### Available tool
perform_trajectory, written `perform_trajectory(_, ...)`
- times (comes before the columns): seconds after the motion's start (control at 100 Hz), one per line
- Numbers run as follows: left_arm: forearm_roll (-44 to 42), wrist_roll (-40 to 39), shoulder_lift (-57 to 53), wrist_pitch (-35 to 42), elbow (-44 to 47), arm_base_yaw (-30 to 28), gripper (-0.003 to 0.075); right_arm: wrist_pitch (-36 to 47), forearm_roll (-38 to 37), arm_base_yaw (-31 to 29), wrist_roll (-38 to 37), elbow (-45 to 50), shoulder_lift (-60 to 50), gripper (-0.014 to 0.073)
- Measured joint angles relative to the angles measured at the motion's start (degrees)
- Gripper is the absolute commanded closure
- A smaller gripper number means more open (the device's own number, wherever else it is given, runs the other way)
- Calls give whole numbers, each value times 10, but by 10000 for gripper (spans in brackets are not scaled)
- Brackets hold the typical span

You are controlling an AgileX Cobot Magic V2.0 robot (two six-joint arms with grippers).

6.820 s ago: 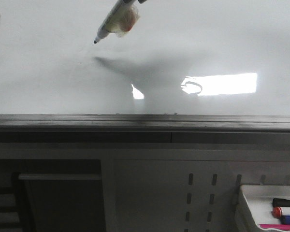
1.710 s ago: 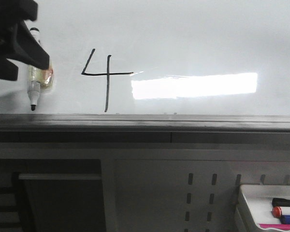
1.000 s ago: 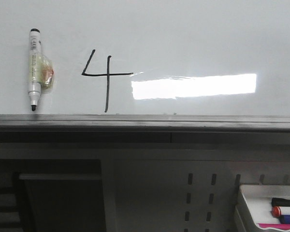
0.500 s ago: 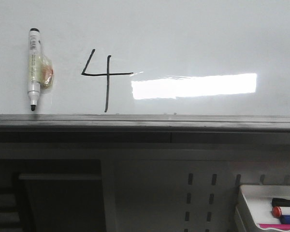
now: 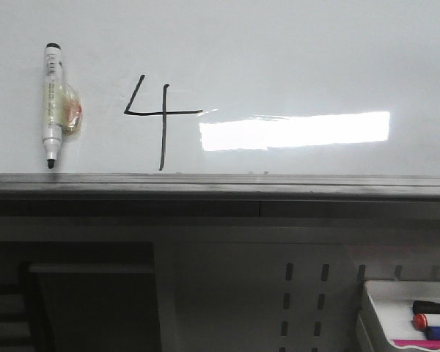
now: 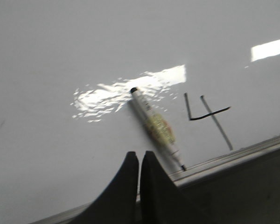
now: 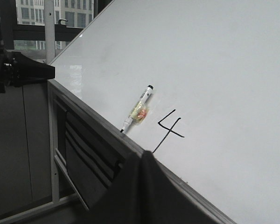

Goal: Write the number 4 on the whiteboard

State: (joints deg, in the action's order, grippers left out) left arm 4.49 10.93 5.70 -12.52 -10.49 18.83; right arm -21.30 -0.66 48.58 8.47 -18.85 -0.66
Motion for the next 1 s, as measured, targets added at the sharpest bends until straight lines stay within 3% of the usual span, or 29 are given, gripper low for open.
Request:
perform_trajectory(0.29, -16, -24, -60, 1, 104, -146, 741, 0, 0, 0, 0, 0, 0, 659)
perform_trajectory(0.42, -19, -49, -60, -21, 108, -190, 741, 0, 0, 0, 0, 0, 0, 659)
perform_trajectory(0.53, -24, -60, -60, -65, 108, -200, 741, 0, 0, 0, 0, 0, 0, 659)
perform_trajectory(1.0, -33, -67, -60, -67, 108, -202, 741, 0, 0, 0, 0, 0, 0, 659)
